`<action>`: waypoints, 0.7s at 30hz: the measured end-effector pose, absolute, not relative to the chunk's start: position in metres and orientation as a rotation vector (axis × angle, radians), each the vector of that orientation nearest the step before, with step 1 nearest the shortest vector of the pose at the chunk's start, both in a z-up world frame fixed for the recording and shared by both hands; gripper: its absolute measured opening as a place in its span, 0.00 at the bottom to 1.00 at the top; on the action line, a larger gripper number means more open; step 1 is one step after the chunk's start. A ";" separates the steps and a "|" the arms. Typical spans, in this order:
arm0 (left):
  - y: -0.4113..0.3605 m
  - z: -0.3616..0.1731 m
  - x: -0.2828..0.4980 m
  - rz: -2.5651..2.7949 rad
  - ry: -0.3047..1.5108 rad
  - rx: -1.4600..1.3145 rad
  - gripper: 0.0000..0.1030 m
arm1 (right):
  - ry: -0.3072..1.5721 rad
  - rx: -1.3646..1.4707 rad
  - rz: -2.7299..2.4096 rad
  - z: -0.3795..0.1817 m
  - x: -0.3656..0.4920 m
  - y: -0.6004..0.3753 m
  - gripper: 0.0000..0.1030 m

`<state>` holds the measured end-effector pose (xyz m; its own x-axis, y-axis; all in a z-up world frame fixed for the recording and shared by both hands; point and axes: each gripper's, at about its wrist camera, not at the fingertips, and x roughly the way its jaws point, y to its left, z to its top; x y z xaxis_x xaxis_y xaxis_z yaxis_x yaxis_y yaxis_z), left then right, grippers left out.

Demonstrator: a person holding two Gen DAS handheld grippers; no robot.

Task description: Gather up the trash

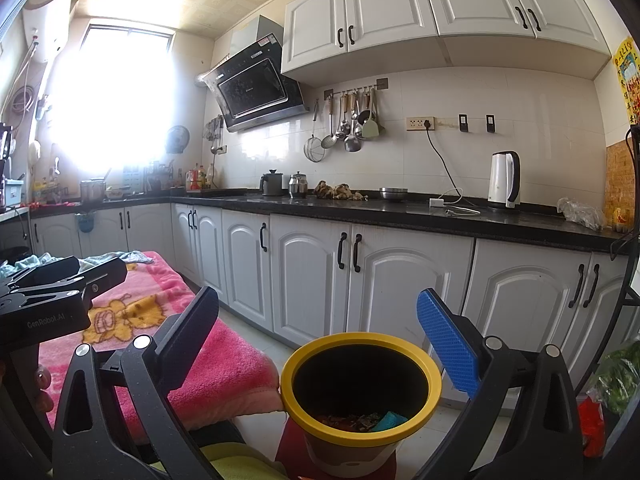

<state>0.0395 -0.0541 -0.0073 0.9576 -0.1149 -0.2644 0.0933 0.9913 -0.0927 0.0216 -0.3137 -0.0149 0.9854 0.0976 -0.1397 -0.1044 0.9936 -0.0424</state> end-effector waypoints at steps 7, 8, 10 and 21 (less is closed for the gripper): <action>-0.053 -0.007 0.040 -0.105 0.270 -0.082 0.90 | 0.138 -0.049 0.102 -0.015 0.022 -0.314 0.94; -0.053 -0.006 0.040 -0.104 0.270 -0.082 0.90 | 0.138 -0.050 0.102 -0.015 0.022 -0.314 0.94; -0.053 -0.006 0.039 -0.104 0.270 -0.081 0.90 | 0.137 -0.051 0.103 -0.015 0.022 -0.314 0.94; -0.053 -0.007 0.039 -0.103 0.269 -0.081 0.89 | 0.138 -0.050 0.102 -0.015 0.022 -0.314 0.94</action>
